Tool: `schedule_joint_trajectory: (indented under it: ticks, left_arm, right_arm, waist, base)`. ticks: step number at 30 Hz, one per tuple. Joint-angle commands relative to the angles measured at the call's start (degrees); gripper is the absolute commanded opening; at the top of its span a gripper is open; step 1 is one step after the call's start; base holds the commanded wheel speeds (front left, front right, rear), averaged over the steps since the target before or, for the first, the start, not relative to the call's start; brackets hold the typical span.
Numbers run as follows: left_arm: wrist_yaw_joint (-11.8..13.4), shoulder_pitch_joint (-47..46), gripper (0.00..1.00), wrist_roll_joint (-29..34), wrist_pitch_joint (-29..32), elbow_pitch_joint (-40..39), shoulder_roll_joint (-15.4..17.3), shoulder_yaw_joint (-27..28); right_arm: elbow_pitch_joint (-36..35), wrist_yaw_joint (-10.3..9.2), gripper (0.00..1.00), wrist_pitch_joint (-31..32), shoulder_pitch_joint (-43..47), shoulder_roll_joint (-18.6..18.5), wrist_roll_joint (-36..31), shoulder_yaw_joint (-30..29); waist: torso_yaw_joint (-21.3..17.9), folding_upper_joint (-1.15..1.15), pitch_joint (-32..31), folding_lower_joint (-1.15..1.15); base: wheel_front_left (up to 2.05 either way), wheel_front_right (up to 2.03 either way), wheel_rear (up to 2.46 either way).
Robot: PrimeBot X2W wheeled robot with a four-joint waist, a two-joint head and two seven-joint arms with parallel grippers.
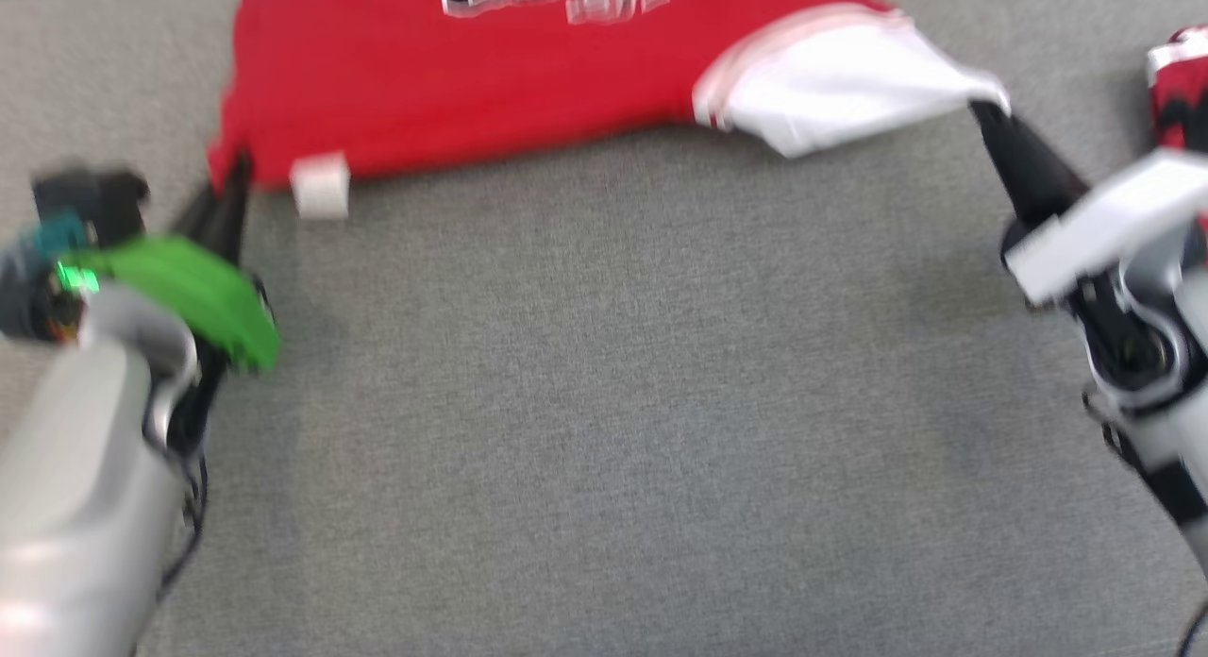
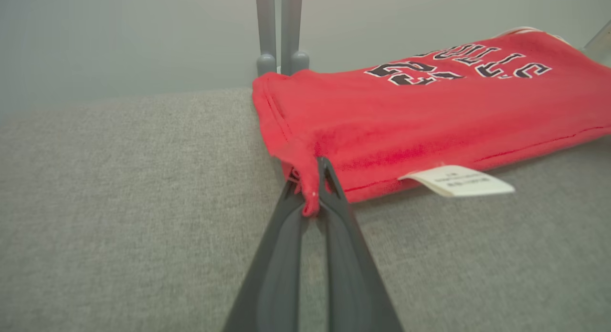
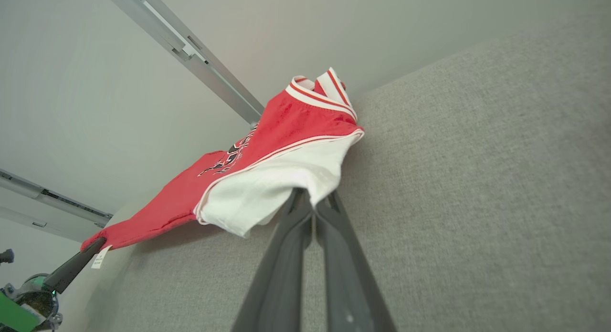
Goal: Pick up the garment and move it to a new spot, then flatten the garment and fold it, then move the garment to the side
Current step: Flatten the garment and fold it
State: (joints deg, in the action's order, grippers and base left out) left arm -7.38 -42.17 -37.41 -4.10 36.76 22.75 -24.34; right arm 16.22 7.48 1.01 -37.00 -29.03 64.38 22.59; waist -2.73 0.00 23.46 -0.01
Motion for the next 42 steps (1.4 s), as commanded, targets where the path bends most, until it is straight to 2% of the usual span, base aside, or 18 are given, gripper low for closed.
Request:
schedule_joint_trajectory:
  ticks: [1,4,10,15,21,25,29,36,42]
  left_arm:
    - [0.0,4.2,0.00,-1.7,-0.1,-2.4,1.0,0.5]
    - [0.8,14.2,0.00,-3.7,0.3,-7.7,2.0,0.2]
    - [6.8,33.6,0.00,-5.3,1.8,-22.3,4.4,-0.2]
    - [13.0,48.0,0.00,-6.2,2.9,-34.2,6.4,-0.3]
    - [16.7,58.2,0.00,-8.2,3.9,-44.1,7.2,-0.2]
    - [19.1,61.7,0.00,-9.9,4.5,-50.1,7.9,1.4]
    - [19.2,61.8,0.00,-11.4,6.6,-54.1,8.1,1.3]
    - [20.1,55.6,0.00,-11.8,10.7,-54.2,8.1,1.3]
    - [18.8,47.2,0.00,-11.6,18.0,-55.2,10.0,-0.5]
  right_arm:
    - [-1.3,0.02,0.00,-0.4,4.4,-1.1,1.6,-0.5]
    - [-4.3,0.02,0.00,-0.7,13.3,-2.5,3.1,-0.9]
    - [-7.8,0.02,0.00,-0.6,28.6,-4.2,3.0,-1.6]
    - [-10.0,0.02,0.00,-0.9,39.3,-4.7,2.2,-3.4]
    - [-14.0,0.02,0.00,-2.5,50.7,-3.7,4.0,-8.8]
    - [-18.1,0.02,0.00,-1.6,55.8,-3.5,4.3,-12.3]
    - [-20.5,0.02,0.00,1.2,57.0,-3.3,3.5,-15.1]
    - [-21.1,0.03,0.00,9.3,49.4,-1.0,-1.0,-17.7]
    - [-21.8,0.02,0.00,18.4,40.7,0.3,-4.6,-19.6]
  waist:
    - [0.2,0.00,-8.2,0.01]
    - [0.1,0.00,-11.8,0.01]
    - [-0.7,0.00,-16.0,0.01]
    - [-0.5,0.00,-16.7,0.01]
    - [1.3,0.00,-15.8,0.01]
    - [1.9,0.00,-14.9,0.01]
    - [2.5,0.00,-14.1,0.01]
    - [3.1,0.00,-12.4,0.01]
    - [4.2,0.00,-10.4,0.01]
  base:
    - [0.00,0.00,0.00]
    - [0.00,0.00,0.00]
    - [0.00,0.00,0.00]
    - [0.00,0.00,0.00]
    - [0.00,0.00,0.00]
    - [0.00,0.00,0.00]
    - [0.00,0.00,0.00]
    - [0.00,0.00,0.00]
    - [0.00,0.00,0.00]
